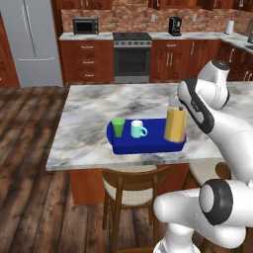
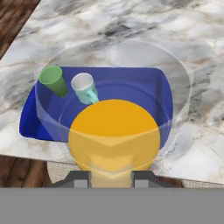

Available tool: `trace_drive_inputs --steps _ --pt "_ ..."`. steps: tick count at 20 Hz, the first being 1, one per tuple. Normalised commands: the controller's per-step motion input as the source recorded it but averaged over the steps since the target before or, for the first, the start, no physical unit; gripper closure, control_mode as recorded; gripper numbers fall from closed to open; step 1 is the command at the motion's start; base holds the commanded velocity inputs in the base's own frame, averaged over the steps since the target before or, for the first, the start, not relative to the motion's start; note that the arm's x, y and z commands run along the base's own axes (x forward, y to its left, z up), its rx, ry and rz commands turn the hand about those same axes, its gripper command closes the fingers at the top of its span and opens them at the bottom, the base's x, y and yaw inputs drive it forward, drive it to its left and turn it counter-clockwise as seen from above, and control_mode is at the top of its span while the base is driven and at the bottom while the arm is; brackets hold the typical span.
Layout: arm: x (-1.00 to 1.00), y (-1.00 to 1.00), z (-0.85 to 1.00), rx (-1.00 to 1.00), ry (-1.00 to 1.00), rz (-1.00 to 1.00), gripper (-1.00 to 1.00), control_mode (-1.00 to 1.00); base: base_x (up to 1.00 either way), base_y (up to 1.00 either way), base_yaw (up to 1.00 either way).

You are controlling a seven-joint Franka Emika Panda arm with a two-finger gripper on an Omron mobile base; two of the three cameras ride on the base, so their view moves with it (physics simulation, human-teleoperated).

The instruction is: There is a tray on the dining counter. Grab the cup, mug, and pitcher and place them on the tray. The pitcher may be placed next to the tray if it cannot fit the tray.

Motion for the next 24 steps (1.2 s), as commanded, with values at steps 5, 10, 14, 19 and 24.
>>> trace_drive_inputs --steps 5,10,14,19,24 --pt "0.4 0.0 -0.16 0.0 -0.01 0.0 1.0 -1.0 0.0 0.0 0.0" --pt "0.43 0.0 -0.04 0.0 -0.05 0.0 1.0 -1.0 0.0 0.0 0.0" --pt "0.44 0.0 0.0 0.0 -0.05 0.0 1.0 -1.0 0.0 0.0 0.0" --pt "0.24 -0.14 -0.01 0.0 0.0 0.0 1.0 -1.0 0.0 0.0 0.0" --pt "0.12 -0.04 -0.1 0.0 0.0 0.0 1.0 -1.0 0.0 0.0 0.0"
